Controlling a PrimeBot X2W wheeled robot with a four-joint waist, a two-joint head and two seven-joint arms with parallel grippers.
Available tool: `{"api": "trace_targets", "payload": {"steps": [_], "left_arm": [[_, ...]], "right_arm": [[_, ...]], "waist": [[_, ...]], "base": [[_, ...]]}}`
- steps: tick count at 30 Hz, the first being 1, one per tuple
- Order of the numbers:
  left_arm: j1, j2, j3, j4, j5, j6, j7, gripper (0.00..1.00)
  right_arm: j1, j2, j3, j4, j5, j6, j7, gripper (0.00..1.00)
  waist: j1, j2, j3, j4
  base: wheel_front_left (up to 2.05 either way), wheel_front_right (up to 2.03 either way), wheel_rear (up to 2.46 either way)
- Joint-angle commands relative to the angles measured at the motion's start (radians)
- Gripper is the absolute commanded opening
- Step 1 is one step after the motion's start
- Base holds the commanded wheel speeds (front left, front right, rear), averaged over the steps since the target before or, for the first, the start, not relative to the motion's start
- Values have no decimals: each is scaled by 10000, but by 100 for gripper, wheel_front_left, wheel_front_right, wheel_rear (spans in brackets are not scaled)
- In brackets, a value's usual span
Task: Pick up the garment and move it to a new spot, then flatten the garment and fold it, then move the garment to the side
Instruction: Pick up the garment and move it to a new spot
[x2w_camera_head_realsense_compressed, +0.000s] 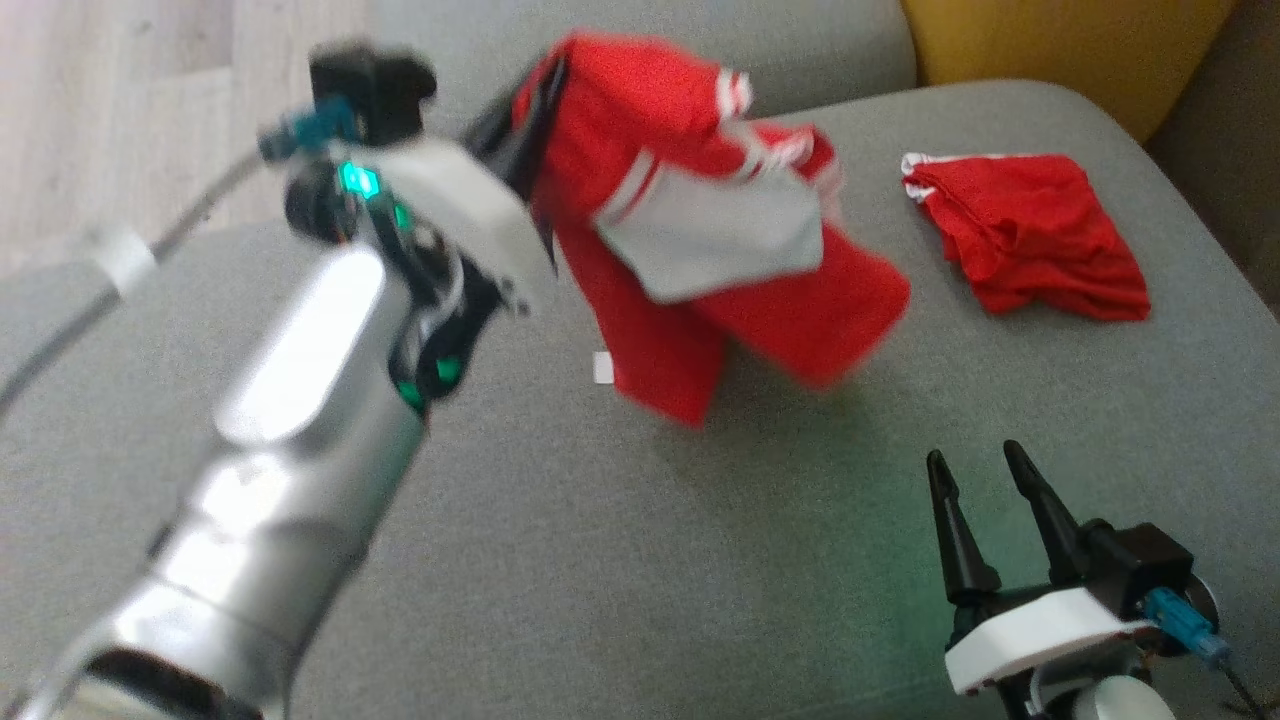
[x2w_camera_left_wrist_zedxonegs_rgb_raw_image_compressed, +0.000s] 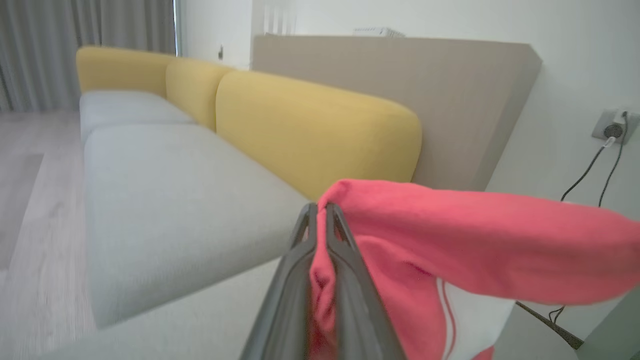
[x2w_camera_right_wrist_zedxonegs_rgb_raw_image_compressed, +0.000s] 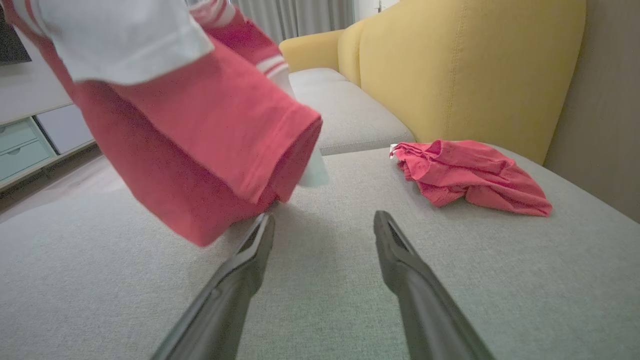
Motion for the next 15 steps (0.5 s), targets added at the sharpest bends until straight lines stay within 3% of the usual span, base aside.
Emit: {"api": "trace_targets", "payload": {"steps": [1,8,9,10,11,15], "left_arm": [[101,165,403,-4,-108,175,-201,0],[1557,402,552,2042,48,967,-1313,0],[1689,422,552,2339,95,1025,-1508,8],[1809,424,492,2604,173,1046,-1665,43],[1907,407,425,2839,241,1034,-1803,96],[2123,187,356,3505,320,929,-2511,100]], "right_arm": [[-438,-43,293,-249,88,65,-172,100],[-982,-43,471,82,193,65,-454,100],[-1042,-43,477,149,193,65,-495,100],[-1088,-43,480,210,185,65,-528,100],[-1118,-43,477,269,171,65,-556,100],[-1137,-43,462,481,148,65,-630,100]], "waist": [[1,-1,341,-120],[1,-1,1209,-391],[1,-1,1264,-407],[1,-1,1310,-409],[1,-1,1335,-397],[1,-1,1245,-230]], "base": [[0,0,0],[0,0,0],[0,0,0],[0,0,0],[0,0,0],[0,0,0]]}}
